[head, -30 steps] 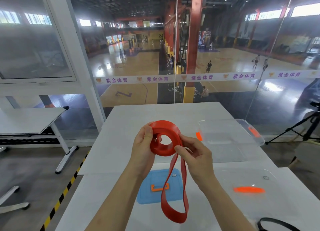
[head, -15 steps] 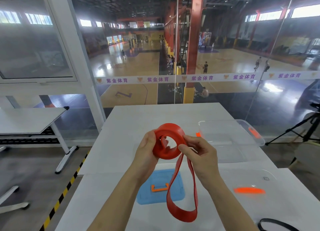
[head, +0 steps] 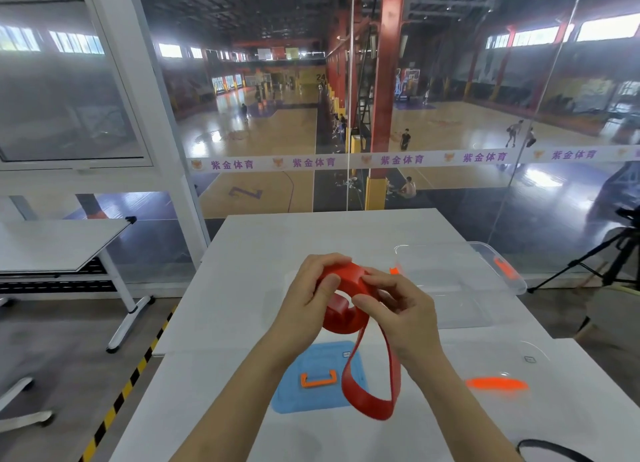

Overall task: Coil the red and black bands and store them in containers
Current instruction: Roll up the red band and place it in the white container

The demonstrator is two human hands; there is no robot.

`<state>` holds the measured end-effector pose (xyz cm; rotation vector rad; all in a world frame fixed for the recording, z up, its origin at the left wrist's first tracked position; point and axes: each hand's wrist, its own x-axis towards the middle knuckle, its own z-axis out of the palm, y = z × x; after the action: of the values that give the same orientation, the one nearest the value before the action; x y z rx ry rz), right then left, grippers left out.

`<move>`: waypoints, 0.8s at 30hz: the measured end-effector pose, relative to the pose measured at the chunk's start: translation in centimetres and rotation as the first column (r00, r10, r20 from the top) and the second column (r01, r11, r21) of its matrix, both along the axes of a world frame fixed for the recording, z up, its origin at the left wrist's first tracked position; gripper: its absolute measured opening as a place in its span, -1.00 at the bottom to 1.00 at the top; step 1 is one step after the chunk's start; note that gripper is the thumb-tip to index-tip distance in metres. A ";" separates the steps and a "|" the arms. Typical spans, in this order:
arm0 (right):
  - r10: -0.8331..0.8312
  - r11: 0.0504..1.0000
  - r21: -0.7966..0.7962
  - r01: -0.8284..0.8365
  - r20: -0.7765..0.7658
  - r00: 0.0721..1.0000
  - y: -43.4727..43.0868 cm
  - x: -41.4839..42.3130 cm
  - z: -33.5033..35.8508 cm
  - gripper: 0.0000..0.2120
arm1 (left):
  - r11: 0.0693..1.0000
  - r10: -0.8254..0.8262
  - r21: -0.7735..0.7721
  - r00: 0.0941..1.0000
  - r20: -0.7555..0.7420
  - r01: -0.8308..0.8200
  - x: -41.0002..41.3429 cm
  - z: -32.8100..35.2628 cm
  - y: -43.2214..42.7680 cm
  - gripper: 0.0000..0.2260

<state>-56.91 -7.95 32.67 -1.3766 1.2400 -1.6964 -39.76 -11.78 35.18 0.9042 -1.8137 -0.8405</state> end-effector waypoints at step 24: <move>0.008 0.999 0.050 -0.005 -0.051 0.999 0.8 0.5 -0.4 -0.68 | 0.989 -0.020 -0.130 0.947 0.321 0.065 1.3 0.3 -0.9 -0.76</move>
<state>-56.43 -7.11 32.31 -1.4010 1.2965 -1.6239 -38.45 -12.73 35.46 0.9551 -2.1495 -0.6087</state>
